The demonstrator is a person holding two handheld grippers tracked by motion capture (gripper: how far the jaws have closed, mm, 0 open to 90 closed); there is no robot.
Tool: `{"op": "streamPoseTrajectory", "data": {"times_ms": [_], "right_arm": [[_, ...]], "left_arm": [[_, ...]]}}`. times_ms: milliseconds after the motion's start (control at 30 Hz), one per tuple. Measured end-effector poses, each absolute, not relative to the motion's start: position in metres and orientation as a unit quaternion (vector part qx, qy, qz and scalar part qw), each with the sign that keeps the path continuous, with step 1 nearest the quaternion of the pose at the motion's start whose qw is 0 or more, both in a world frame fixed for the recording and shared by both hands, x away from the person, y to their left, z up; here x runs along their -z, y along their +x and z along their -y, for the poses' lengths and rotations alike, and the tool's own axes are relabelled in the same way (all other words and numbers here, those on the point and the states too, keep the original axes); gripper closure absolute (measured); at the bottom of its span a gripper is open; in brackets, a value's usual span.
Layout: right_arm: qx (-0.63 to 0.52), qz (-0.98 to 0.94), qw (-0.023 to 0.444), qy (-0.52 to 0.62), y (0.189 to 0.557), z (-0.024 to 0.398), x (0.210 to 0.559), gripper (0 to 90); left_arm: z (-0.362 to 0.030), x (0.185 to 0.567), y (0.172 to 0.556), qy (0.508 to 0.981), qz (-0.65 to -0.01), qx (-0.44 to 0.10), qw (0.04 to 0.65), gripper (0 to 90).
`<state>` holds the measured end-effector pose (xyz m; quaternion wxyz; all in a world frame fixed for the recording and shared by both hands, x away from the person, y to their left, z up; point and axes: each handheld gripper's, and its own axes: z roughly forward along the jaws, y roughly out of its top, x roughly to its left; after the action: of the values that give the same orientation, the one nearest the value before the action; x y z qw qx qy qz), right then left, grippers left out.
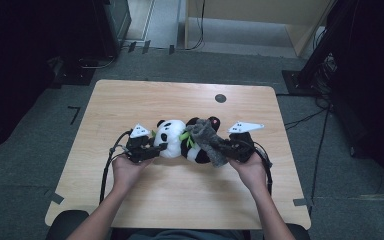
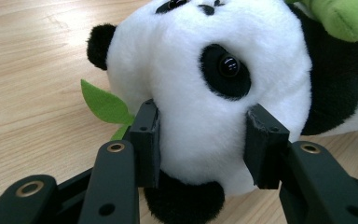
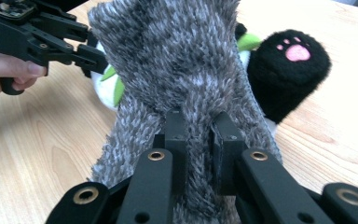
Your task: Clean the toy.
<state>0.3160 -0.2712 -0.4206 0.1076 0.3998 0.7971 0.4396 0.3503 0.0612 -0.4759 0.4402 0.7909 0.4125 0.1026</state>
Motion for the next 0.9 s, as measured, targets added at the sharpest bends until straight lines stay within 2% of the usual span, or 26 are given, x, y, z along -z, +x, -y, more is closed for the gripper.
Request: {"op": "streamPoseTrajectory", "data": {"times_ms": [500, 700, 900], "right_arm": [[-0.418, -0.79, 0.11, 0.435, 0.325, 0.292, 0.435, 81.1], [-0.459, -0.77, 0.11, 0.43, 0.319, 0.298, 0.414, 81.1], [-0.478, -0.778, 0.111, 0.391, 0.306, 0.277, 0.39, 81.2]], "left_arm": [[-0.063, 0.476, 0.351, 0.791, -0.412, -0.1, 0.44, 53.8], [-0.062, 0.476, 0.351, 0.79, -0.415, -0.099, 0.44, 53.8], [-0.061, 0.474, 0.35, 0.789, -0.419, -0.097, 0.438, 53.8]]}}
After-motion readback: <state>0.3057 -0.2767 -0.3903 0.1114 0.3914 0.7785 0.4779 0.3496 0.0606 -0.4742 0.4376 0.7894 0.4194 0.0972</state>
